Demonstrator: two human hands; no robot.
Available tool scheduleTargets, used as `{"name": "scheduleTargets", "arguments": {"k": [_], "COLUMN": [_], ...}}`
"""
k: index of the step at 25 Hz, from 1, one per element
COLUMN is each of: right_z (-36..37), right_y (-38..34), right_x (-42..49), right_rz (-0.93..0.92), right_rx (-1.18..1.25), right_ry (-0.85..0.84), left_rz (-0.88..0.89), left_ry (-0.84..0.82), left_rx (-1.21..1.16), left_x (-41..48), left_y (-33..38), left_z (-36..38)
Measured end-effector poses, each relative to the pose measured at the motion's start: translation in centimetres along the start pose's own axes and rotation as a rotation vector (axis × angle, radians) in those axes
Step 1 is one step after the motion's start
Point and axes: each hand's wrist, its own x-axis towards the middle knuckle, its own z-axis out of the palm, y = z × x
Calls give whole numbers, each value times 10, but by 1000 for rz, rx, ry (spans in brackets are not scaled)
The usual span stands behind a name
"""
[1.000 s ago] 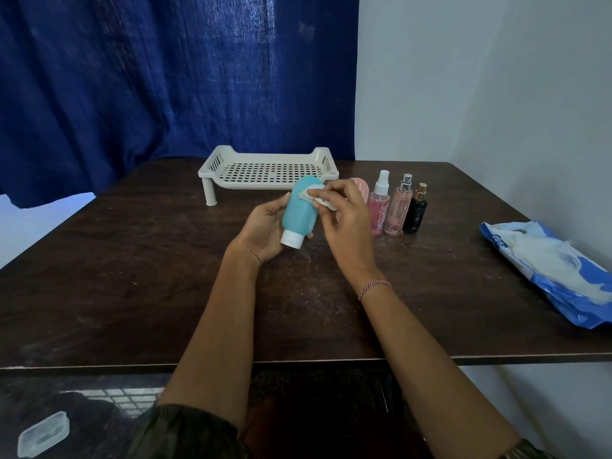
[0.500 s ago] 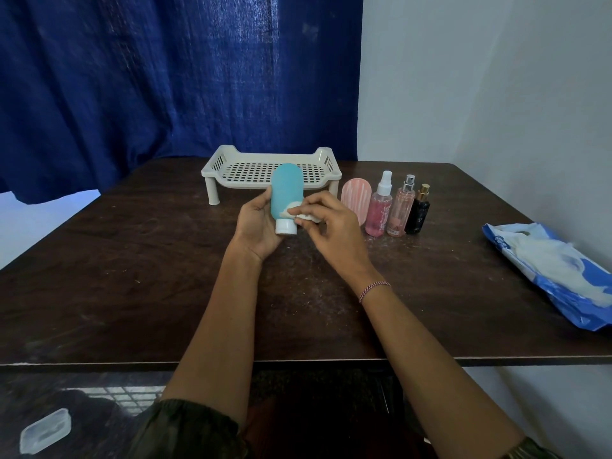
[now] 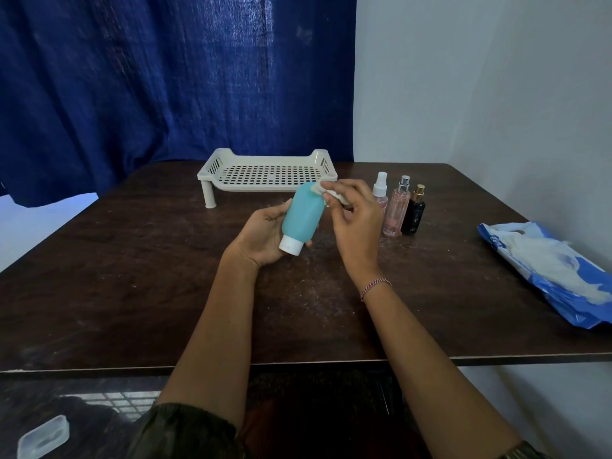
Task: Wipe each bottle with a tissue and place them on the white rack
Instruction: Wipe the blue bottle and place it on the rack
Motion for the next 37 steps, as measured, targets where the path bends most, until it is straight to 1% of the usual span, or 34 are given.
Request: {"name": "scheduleTargets", "arguments": {"k": [5, 12, 16, 19, 24, 28, 31, 35, 37], "right_z": [3, 8, 10, 10, 10, 10, 10, 7, 3], "right_y": [0, -3, -4, -3, -6, -6, -4, -4, -5], "right_x": [-2, -7, -8, -8, -10, -11, -9, -7, -5], "right_rz": [8, 25, 0, -63, -151, -239, -207, -141, -100], "right_rx": [-17, -37, -52, -124, -106, -137, -157, -139, -100], "right_ry": [-60, -219, -239, -218, -253, -237, -172, -100, -50], "left_rz": [59, 167, 231, 284, 357, 314, 265, 175, 141], "left_ry": [27, 37, 42, 50, 48, 10, -25, -89, -102], "left_rx": [-13, -230, -297, -329, -273, -100, 39, 23, 52], "left_x": [4, 9, 11, 13, 15, 16, 16, 19, 20], "left_y": [0, 2, 4, 4, 3, 0, -2, -8, -11], "left_z": [-2, -6, -7, -7, -6, 0, 3, 2, 2]}}
